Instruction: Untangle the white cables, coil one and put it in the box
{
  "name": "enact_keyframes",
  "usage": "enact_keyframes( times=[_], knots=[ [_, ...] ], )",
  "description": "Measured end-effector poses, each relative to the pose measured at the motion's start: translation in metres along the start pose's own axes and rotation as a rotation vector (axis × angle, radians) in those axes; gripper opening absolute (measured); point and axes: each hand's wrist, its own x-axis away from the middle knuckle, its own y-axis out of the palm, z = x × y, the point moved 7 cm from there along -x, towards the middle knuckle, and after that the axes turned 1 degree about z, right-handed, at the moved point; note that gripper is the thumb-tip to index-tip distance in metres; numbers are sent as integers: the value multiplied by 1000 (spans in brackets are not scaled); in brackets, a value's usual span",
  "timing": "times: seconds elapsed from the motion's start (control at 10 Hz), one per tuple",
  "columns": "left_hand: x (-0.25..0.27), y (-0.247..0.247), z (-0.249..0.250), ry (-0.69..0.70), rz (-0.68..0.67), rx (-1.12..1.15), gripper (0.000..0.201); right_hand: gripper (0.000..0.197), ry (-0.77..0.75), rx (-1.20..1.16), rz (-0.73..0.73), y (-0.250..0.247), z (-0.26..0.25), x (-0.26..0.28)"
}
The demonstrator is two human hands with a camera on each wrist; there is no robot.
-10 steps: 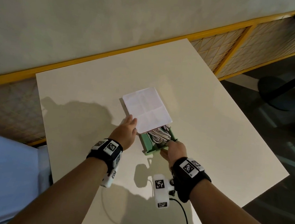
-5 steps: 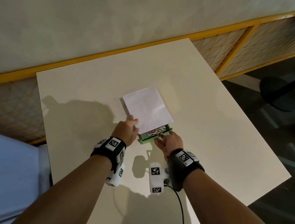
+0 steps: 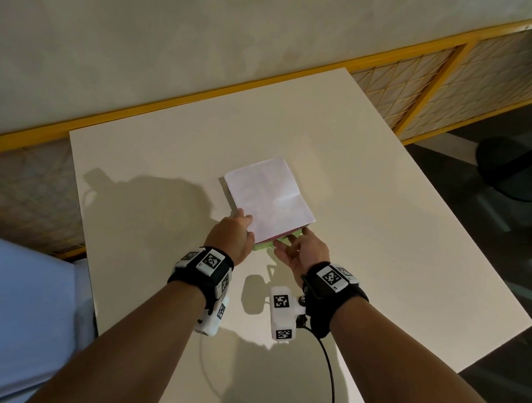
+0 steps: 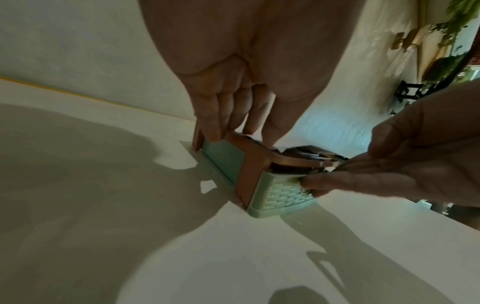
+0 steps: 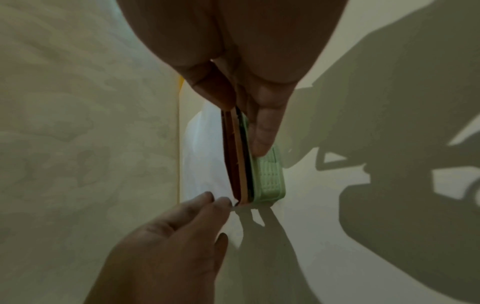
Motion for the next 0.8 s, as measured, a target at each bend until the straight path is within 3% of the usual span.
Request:
enact_keyframes(
  times=[0.1, 0.2, 0.3, 0.5, 0.6, 0.7, 0.8],
  knots=[
    [-2, -4, 5, 52, 87, -98, 45, 55, -30, 152, 34, -1, -5, 1],
    [-3, 1, 22, 240, 101, -155, 53, 58, -53, 233, 57, -5, -5, 0],
    [-1, 25, 35, 317, -74, -303, 52, 62, -76, 280, 23, -2, -4, 2],
    [-1, 44, 27, 259, -221, -421, 61, 60, -96, 371, -30, -1, -7, 6],
    [1, 42, 29, 276, -207, -348, 65, 60, -81, 397, -31, -8, -5, 6],
    [7, 28, 30, 293, -117, -47, 69, 62, -64, 423, -21, -15, 0, 5],
    [13, 19, 19, 242, -49, 59, 73, 61, -49, 427, 3, -22, 4, 2]
  ],
)
